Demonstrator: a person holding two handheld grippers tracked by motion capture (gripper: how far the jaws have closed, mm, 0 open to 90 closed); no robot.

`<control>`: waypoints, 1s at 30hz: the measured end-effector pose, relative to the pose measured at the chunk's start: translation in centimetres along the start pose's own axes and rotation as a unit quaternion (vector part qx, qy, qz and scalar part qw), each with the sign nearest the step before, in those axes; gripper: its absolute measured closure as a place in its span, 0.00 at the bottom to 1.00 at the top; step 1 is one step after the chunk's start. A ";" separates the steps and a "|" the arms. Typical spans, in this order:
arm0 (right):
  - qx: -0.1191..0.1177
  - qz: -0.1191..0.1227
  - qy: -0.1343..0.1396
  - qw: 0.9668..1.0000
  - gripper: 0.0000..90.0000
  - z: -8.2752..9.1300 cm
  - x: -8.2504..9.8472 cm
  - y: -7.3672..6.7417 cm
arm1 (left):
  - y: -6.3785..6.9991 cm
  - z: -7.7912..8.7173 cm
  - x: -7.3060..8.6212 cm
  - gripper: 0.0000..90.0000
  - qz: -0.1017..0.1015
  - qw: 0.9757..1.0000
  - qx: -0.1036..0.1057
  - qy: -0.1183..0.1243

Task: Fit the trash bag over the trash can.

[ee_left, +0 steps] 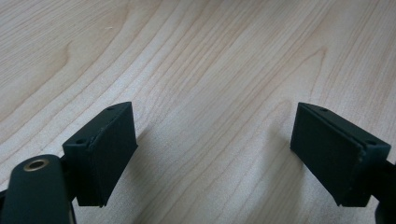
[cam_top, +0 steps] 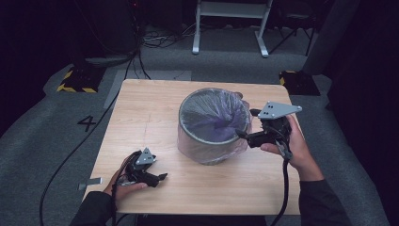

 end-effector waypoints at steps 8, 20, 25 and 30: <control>-0.002 0.001 -0.001 1.000 0.19 0.9 1.0 -0.2 | 0.0 0.0 0.0 0.15 0.000 1.000 0.000 0.000; 0.002 -0.004 -0.002 1.000 0.19 1.9 3.3 0.4 | 0.0 0.0 0.0 0.15 0.000 1.000 0.000 0.000; 0.004 -0.009 -0.011 1.000 0.19 1.7 4.4 0.8 | 0.0 0.0 0.0 0.15 0.000 1.000 0.000 0.000; 0.006 -0.015 -0.020 1.000 0.19 1.2 5.4 1.1 | 0.0 0.0 0.0 0.15 0.000 1.000 0.000 0.000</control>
Point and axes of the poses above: each handheld gripper's, and its own axes: z roughly backward along the jaws, x roughly out of its underside, y roughly to its right, the point moved 2 cm from there along -z, roughly forward along the jaws, and after that the axes turned 13 degrees about -z, right-handed, at the moved point
